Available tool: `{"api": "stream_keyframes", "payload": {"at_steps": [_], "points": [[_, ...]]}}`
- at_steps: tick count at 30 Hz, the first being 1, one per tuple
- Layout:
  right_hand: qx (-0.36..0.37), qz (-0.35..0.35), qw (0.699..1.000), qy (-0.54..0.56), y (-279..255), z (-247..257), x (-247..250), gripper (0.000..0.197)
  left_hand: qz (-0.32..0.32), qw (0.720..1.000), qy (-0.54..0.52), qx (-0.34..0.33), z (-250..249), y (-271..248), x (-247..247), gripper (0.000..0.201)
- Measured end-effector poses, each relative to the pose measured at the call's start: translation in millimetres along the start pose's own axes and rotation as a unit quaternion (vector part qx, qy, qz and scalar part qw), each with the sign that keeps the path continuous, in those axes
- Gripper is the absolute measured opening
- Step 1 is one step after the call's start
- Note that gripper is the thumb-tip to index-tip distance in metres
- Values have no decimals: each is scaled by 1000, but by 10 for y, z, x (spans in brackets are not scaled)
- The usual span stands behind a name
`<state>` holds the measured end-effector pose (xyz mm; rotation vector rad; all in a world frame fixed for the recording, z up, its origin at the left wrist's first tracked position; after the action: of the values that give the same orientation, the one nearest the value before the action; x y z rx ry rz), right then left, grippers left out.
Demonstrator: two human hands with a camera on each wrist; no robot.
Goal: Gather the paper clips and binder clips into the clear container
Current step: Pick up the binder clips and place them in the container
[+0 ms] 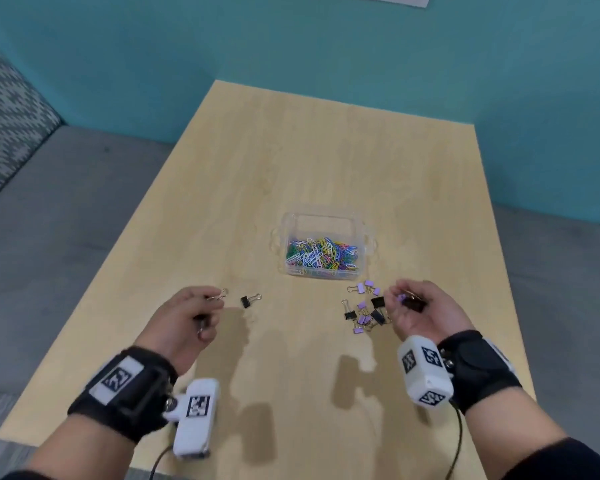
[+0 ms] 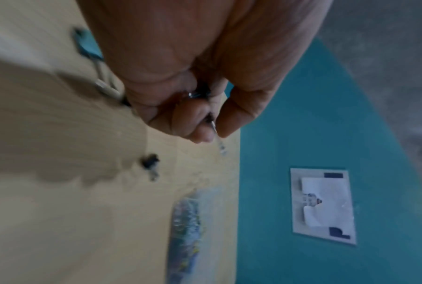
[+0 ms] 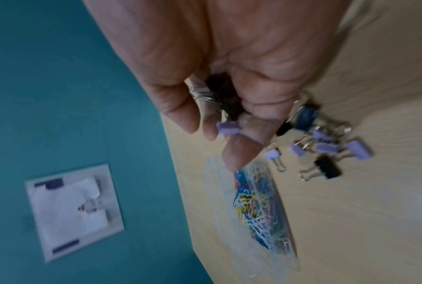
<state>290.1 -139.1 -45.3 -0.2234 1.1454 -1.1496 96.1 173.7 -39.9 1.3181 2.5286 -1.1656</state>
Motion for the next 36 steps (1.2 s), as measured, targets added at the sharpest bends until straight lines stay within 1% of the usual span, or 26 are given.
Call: {"api": "stream_keyframes", "payload": {"at_steps": [2, 4, 6, 8, 9, 11, 12, 13, 14, 16, 18, 19, 21, 22, 24, 25, 26, 27, 28, 29, 30, 31, 32, 33, 34, 36], "points": [[-10, 15, 999, -43, 152, 85, -251, 7, 32, 999, -8, -12, -211, 226, -274, 23], [-1, 3, 994, -113, 364, 164, -495, 3, 53, 998, 26, -27, -407, 470, -582, 23], [17, -5, 987, -160, 561, 240, -753, 3, 55, 994, 89, -33, -544, 744, -878, 23], [31, -12, 981, -190, 762, 301, -941, 14, 53, 985, 158, -34, -630, 1017, -1132, 23], [31, -13, 979, -201, 850, 319, -1017, 16, 53, 980, 188, -32, -651, 1147, -1246, 22], [24, -12, 976, -218, 1014, 327, -1134, 14, 50, 970, 235, -24, -664, 1385, -1426, 21], [21, -10, 975, -223, 1114, 325, -1162, 9, 47, 967, 250, -24, -665, 1486, -1495, 21], [16, -7, 974, -226, 1187, 319, -1185, 3, 45, 964, 259, -25, -664, 1573, -1552, 19], [12, -7, 971, -238, 1265, 316, -1186, 3, 45, 962, 266, -25, -657, 1648, -1603, 17], [5, -8, 957, -289, 1392, 326, -1169, 6, 49, 960, 275, -24, -636, 1746, -1678, 13], [1, -3, 950, -313, 1435, 324, -1168, 6, 49, 956, 288, -26, -631, 1779, -1694, 13], [3, 0, 948, -318, 1428, 330, -1167, 11, 48, 954, 293, -28, -639, 1768, -1688, 13], [24, 9, 948, -316, 1357, 377, -1188, 19, 56, 954, 292, -34, -670, 1715, -1656, 14], [40, 13, 947, -317, 1286, 417, -1189, 19, 64, 954, 289, -40, -689, 1661, -1627, 15], [80, 13, 931, -356, 1083, 530, -1158, 16, 76, 954, 283, -58, -746, 1508, -1505, 16], [102, 6, 908, -407, 962, 600, -1110, 17, 74, 953, 283, -73, -785, 1405, -1403, 16], [123, -4, 870, -478, 841, 665, -1051, 20, 63, 950, 291, -89, -827, 1291, -1259, 17], [137, -13, 816, -561, 734, 709, -978, 22, 41, 943, 312, -104, -868, 1165, -1075, 17], [141, -19, 754, -642, 647, 717, -882, 24, 11, 929, 353, -114, -900, 1044, -859, 18], [130, -26, 691, -711, 578, 687, -754, 24, -23, 903, 414, -115, -921, 911, -624, 20], [114, -33, 636, -763, 517, 639, -610, 25, -58, 866, 486, -107, -924, 779, -395, 23], [97, -36, 589, -801, 470, 582, -465, 25, -91, 825, 551, -90, -903, 646, -171, 26], [87, -34, 554, -827, 445, 523, -332, 25, -117, 789, 599, -69, -863, 517, 31, 29], [78, -32, 532, -843, 408, 464, -228, 25, -135, 766, 626, -44, -795, 398, 213, 33], [69, -31, 524, -848, 386, 413, -135, 25, -144, 755, 639, -17, -700, 295, 376, 37], [54, -42, 534, -843, 349, 337, -20, 23, -142, 746, 649, 32, -474, 148, 614, 48]]}}
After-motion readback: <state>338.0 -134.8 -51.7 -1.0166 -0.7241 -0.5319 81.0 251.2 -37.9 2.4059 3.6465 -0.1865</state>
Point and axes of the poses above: each hand's wrist, its own y-axis towards the middle knuckle, its own x-axis out of the back of the hand, z = x × y, the point moved 9 cm from there along y, towards the middle knuckle, and after that the axes turned 11 degrees about z, right-handed, at the moved point
